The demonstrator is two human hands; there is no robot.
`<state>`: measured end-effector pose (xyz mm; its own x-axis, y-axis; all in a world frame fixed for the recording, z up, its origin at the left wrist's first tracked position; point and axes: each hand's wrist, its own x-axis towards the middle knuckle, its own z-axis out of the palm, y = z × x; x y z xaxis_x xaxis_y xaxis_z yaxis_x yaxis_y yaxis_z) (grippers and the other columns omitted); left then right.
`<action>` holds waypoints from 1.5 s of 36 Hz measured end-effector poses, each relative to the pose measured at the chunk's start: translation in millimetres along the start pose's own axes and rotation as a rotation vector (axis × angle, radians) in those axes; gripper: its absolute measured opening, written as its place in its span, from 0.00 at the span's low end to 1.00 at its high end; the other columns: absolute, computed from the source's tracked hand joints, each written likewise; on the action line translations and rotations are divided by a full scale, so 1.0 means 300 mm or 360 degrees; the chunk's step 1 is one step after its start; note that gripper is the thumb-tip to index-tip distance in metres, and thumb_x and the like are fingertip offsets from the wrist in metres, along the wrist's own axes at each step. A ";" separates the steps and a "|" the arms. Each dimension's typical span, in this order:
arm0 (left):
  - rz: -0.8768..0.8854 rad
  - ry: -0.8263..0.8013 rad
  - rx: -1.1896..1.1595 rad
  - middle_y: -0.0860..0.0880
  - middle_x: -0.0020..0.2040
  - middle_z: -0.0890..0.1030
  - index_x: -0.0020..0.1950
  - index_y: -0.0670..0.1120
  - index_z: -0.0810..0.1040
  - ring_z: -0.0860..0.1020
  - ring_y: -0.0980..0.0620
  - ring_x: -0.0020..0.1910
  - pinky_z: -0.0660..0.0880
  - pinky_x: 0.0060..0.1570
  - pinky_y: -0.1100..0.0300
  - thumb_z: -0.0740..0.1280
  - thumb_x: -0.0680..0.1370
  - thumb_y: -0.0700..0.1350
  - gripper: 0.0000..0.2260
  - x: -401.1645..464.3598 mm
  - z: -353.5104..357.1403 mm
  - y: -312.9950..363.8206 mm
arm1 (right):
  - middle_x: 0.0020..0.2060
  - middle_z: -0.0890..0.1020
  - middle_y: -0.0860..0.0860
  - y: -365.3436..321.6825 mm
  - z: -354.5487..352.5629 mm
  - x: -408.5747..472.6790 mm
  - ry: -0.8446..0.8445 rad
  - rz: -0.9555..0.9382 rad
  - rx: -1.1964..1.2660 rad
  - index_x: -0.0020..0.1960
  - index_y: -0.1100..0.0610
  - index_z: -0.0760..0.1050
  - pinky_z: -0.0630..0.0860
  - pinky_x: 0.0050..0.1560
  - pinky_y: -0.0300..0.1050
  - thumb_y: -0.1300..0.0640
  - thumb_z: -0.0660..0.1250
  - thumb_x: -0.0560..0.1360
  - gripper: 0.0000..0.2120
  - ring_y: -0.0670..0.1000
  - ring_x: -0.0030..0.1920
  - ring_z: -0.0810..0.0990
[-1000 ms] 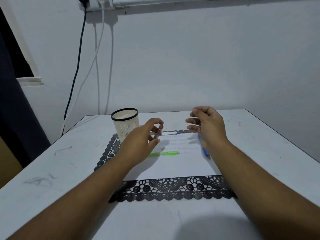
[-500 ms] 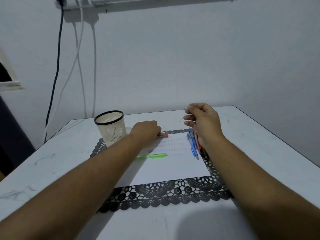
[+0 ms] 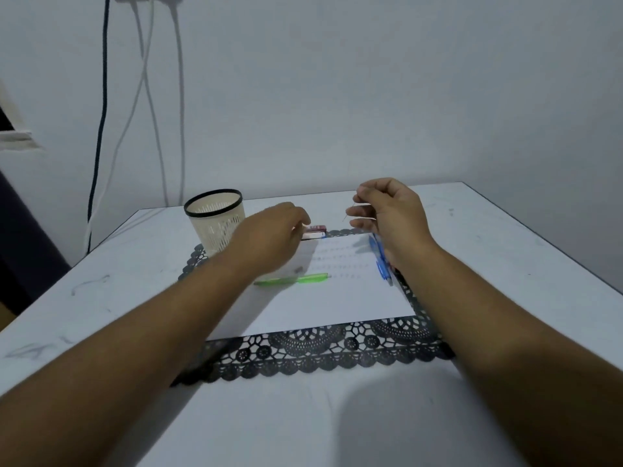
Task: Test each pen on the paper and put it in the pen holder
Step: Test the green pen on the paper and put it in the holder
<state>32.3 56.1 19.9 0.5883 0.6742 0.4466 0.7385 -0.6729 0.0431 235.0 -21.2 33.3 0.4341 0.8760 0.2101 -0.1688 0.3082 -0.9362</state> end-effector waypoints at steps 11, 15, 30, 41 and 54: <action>-0.0011 -0.0333 -0.0152 0.62 0.44 0.75 0.51 0.58 0.76 0.74 0.62 0.43 0.71 0.40 0.59 0.67 0.79 0.55 0.03 -0.251 -0.011 -0.023 | 0.44 0.81 0.57 0.061 0.038 -0.064 -0.0106 0.0056 -0.0154 0.53 0.61 0.77 0.84 0.35 0.48 0.65 0.65 0.81 0.02 0.55 0.34 0.84; -0.0012 -0.0274 -0.0140 0.60 0.43 0.76 0.47 0.57 0.76 0.74 0.60 0.43 0.74 0.41 0.58 0.66 0.80 0.54 0.03 -0.284 -0.001 -0.012 | 0.43 0.81 0.57 0.086 0.048 -0.086 -0.0132 0.0045 -0.0209 0.53 0.61 0.77 0.83 0.35 0.47 0.65 0.66 0.81 0.02 0.55 0.35 0.84; -0.0126 -0.0083 -0.0732 0.56 0.43 0.79 0.48 0.54 0.75 0.77 0.57 0.43 0.72 0.41 0.61 0.68 0.82 0.47 0.04 -0.288 -0.002 -0.053 | 0.41 0.81 0.57 0.073 0.096 -0.115 -0.0171 -0.0119 -0.0118 0.53 0.61 0.75 0.82 0.33 0.46 0.66 0.67 0.81 0.02 0.57 0.36 0.84; -0.0130 -0.0027 -0.0939 0.55 0.42 0.80 0.47 0.52 0.76 0.77 0.56 0.43 0.69 0.40 0.67 0.69 0.81 0.44 0.05 -0.291 -0.011 -0.048 | 0.46 0.81 0.59 0.051 0.120 -0.136 -0.0167 -0.0235 -0.0090 0.54 0.61 0.75 0.83 0.34 0.48 0.65 0.67 0.82 0.02 0.59 0.39 0.86; -0.0120 0.0001 -0.0954 0.56 0.42 0.80 0.47 0.53 0.76 0.76 0.58 0.42 0.68 0.39 0.69 0.68 0.81 0.43 0.06 -0.291 -0.015 -0.040 | 0.44 0.82 0.56 0.065 0.124 -0.146 -0.0115 -0.0271 -0.0077 0.54 0.57 0.73 0.81 0.33 0.47 0.63 0.65 0.83 0.02 0.56 0.36 0.85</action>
<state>-29.5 3.9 -15.6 0.5410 0.7268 0.4231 0.4640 -0.6776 0.5706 179.6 -39.7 16.3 0.3879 0.8376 0.3846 -0.0546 0.4375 -0.8976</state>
